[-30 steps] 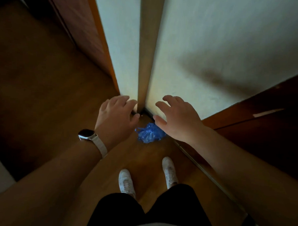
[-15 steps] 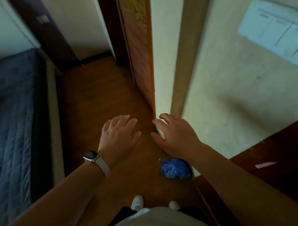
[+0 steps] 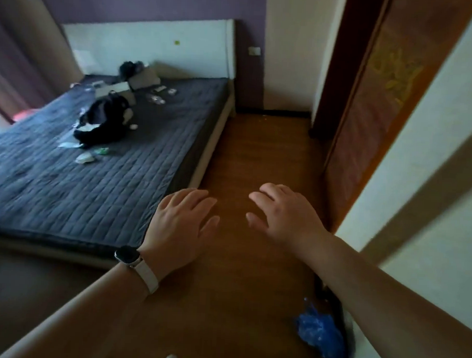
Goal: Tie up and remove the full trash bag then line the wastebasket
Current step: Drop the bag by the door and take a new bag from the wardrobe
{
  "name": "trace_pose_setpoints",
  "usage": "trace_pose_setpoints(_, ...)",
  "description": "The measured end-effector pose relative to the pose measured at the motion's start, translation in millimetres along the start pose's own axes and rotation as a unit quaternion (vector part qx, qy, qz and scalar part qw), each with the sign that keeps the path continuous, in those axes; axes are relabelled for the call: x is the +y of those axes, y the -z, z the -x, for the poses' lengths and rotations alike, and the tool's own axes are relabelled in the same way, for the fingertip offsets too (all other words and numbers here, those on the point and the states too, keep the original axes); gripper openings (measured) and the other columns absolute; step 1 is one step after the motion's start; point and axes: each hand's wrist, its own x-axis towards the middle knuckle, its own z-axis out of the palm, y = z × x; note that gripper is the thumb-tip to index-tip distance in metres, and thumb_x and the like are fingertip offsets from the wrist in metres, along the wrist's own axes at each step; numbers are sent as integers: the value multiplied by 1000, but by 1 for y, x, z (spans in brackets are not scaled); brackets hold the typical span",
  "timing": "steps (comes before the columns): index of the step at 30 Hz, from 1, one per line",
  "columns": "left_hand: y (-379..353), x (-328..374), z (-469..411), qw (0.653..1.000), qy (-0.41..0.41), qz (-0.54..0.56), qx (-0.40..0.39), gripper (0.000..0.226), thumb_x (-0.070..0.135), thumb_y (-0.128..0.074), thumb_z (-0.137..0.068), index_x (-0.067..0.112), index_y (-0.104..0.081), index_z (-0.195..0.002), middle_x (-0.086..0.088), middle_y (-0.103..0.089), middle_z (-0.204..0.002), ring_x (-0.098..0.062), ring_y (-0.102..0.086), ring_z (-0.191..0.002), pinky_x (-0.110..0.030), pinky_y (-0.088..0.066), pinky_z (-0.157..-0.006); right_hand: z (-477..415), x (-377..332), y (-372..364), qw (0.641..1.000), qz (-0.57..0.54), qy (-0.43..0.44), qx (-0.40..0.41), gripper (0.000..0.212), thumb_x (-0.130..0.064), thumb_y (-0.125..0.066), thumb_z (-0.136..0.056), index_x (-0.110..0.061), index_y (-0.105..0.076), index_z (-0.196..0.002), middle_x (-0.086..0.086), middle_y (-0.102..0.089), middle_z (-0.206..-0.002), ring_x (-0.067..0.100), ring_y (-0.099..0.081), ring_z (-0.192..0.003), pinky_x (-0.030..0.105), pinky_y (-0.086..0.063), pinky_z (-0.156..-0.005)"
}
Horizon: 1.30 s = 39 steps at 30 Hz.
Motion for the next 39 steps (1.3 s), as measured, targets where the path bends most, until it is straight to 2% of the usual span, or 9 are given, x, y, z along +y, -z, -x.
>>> trace_pose_setpoints(5, 27, -86, 45, 998, 58, -19, 22, 47, 57, -36, -91, 30, -52, -126, 2, -55, -134, -19, -47, -128, -47, -39, -104, -45, -95, 1, 995, -13, 91, 32, 48, -55, -35, -93, -24, -50, -126, 6, -56, -128, 24, -52, -119, 40, -49, -87)
trace_pose_setpoints(11, 54, -213, 110, 989, 125, -30, 78, 44, 54, -41, -90, 29, -52, -124, 3, -56, -129, -20, -48, -124, -44, -39, -101, -112, -237, -19, 984, -11, 173, 35, 52, -56, -32, -94, -25, -46, -133, 5, -49, -137, 22, -44, -127, 39, -44, -95)
trace_pose_setpoints(20, 92, -382, 227, 960, 243, -55, 131, 44, 56, -43, -91, 29, -55, -123, 4, -57, -130, -18, -46, -124, -38, -31, -103, -186, -436, -58, 957, -23, 288, 28, 53, -53, -37, -92, -20, -53, -131, 9, -51, -137, 26, -44, -128, 46, -42, -98)
trace_pose_setpoints(24, 104, -426, 265, 942, 292, -65, 151, 43, 55, -44, -90, 30, -54, -123, 4, -59, -128, -19, -49, -123, -40, -34, -104, -212, -495, -70, 944, -6, 330, 20, 56, -54, -37, -90, -19, -56, -129, 11, -54, -136, 30, -47, -126, 48, -43, -97)
trace_pose_setpoints(29, 116, -459, 299, 915, 371, -69, 143, 44, 53, -47, -88, 27, -62, -120, 4, -62, -126, -22, -52, -122, -44, -39, -104, -250, -556, -90, 920, -8, 392, 30, 52, -52, -44, -87, -18, -60, -124, 11, -58, -130, 32, -53, -120, 49, -46, -91)
trace_pose_setpoints(32, 121, -479, 315, 899, 410, -75, 137, 43, 52, -46, -87, 27, -64, -117, 4, -63, -125, -22, -54, -122, -44, -39, -104, -273, -592, -106, 901, -25, 431, 42, 53, -52, -41, -86, -18, -63, -120, 11, -61, -126, 31, -57, -116, 46, -49, -87)
trace_pose_setpoints(35, 123, -508, 324, 881, 451, -91, 108, 48, 52, -45, -88, 25, -63, -123, 3, -61, -130, -23, -52, -125, -45, -38, -106, -307, -627, -122, 881, -55, 467, 52, 51, -51, -43, -84, -18, -64, -116, 10, -63, -122, 30, -59, -111, 45, -52, -84)
trace_pose_setpoints(39, 125, -559, 319, 860, 490, -110, 89, 52, 53, -40, -89, 25, -59, -129, 3, -59, -134, -23, -49, -128, -46, -36, -107, -382, -667, -132, 865, -93, 491, 37, 54, -53, -38, -86, -17, -61, -120, 10, -59, -128, 32, -55, -116, 48, -49, -89)
